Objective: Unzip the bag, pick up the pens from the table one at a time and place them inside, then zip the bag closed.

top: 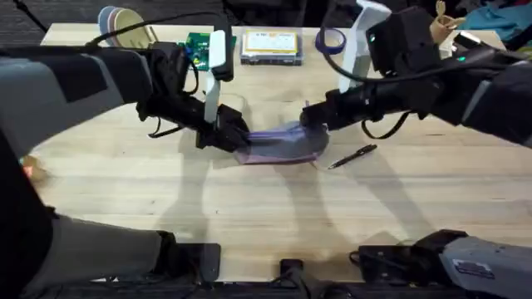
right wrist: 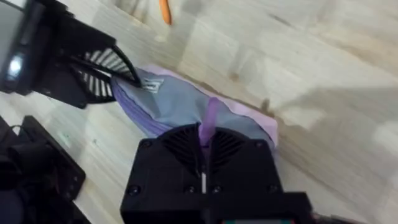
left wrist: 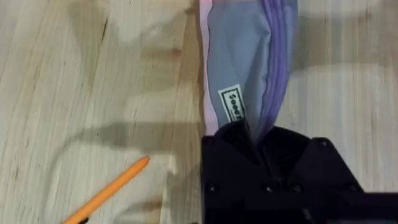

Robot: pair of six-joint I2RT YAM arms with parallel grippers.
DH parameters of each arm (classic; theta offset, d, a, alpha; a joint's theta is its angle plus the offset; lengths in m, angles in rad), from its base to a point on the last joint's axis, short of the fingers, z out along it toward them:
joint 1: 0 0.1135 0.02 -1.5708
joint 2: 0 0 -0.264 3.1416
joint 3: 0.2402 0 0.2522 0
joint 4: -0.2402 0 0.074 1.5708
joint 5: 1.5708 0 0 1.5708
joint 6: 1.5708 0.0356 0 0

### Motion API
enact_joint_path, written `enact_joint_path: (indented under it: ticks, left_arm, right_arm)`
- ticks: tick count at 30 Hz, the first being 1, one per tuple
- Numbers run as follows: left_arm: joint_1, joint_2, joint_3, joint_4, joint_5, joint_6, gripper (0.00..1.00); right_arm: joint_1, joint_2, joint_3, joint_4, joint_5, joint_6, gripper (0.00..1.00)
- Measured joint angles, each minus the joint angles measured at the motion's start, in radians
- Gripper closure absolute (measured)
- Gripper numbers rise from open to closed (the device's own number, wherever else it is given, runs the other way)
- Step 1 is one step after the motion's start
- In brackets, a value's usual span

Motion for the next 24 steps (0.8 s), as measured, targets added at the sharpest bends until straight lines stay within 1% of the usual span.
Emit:
enact_joint_path:
  ticks: [5, 8, 12, 19, 24]
  left_arm:
    - [0.000, 0.000, 0.000, 0.001, 0.000, 0.000, 0.958]
    - [0.001, 0.000, 0.000, -0.001, -0.003, 0.000, 0.958]
    - [0.002, 0.000, 0.000, 0.000, -0.007, 0.000, 0.958]
    - [0.011, 0.000, 0.000, 0.002, -0.029, 0.000, 0.959]
    - [0.012, 0.000, 0.000, 0.002, -0.041, 0.000, 0.959]
  right_arm:
    - [0.003, -0.013, 0.042, 0.005, 0.007, 0.000, 0.969]
    - [0.021, -0.016, 0.048, 0.012, 0.020, 0.000, 0.969]
    - [0.080, -0.016, 0.048, 0.029, 0.031, 0.000, 0.969]
    - [0.195, -0.015, 0.048, 0.144, 0.059, -0.004, 0.969]
    - [0.273, 0.042, 0.048, 0.230, 0.064, -0.007, 0.969]
